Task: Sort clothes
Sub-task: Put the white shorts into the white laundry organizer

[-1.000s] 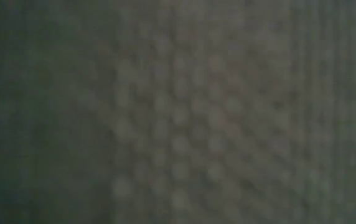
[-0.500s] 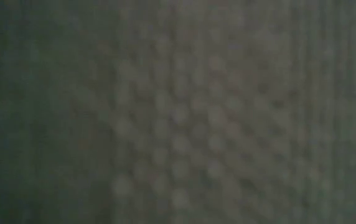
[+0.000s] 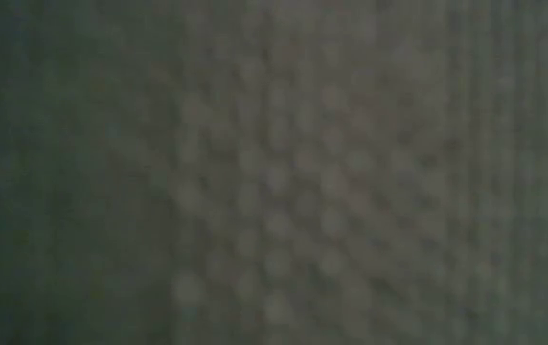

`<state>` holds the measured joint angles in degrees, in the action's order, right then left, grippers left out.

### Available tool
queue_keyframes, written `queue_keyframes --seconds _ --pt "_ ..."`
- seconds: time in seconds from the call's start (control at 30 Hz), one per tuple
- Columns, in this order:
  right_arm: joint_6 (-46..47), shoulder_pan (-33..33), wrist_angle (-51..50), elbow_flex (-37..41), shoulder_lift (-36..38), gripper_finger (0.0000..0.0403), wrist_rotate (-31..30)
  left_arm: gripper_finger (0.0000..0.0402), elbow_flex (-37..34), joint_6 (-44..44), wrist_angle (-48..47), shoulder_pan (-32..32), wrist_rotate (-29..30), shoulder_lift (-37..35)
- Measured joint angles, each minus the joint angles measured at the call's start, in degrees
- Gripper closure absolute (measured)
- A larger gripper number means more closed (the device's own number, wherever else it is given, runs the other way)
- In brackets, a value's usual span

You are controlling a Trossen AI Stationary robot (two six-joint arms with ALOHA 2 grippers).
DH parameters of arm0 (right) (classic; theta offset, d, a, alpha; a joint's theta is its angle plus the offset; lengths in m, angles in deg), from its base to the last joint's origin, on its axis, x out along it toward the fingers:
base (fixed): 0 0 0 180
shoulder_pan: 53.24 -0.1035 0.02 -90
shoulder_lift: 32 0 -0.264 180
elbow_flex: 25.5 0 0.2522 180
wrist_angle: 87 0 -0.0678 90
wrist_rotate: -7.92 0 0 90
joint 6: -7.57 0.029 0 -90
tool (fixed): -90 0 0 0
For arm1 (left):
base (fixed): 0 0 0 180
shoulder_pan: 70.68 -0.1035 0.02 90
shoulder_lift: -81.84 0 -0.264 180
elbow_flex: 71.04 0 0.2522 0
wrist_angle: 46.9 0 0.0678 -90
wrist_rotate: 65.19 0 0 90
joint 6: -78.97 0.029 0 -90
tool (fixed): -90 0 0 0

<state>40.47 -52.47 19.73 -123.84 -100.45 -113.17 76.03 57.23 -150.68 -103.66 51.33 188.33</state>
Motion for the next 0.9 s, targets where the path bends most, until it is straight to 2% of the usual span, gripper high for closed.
queue_keyframes --seconds 0.17,0.33,0.47,0.63,0.7,0.83,0.9 --pt "-0.53 0.01 0.00 0.00 0.00 0.0390 0.01 0.0230 0.00 -0.99 0.01 -0.23 2.88 -0.01" --pt "-0.99 0.00 0.00 0.00 0.00 0.0390 0.00 0.0203 0.00 -1.28 0.00 -0.43 3.18 -0.01" --pt "-1.26 0.02 0.00 0.00 0.00 0.0390 0.02 0.0192 0.00 -0.83 0.01 -0.45 2.32 -0.04" --pt "-1.31 0.00 0.00 0.00 0.00 0.0390 0.22 0.0180 0.00 4.23 0.02 -0.84 -0.25 -0.57" --pt "-0.98 0.00 0.00 0.00 0.00 0.0390 1.19 0.0174 0.00 6.32 0.01 -1.73 -3.16 -1.25" --pt "-0.67 0.00 -0.19 0.00 0.00 0.0390 1.53 0.0172 0.00 11.73 0.00 -3.34 -16.58 -2.54" --pt "-0.67 0.00 -0.20 0.00 0.00 0.0390 1.53 0.0174 0.00 13.98 0.02 -3.46 -20.22 -3.53"
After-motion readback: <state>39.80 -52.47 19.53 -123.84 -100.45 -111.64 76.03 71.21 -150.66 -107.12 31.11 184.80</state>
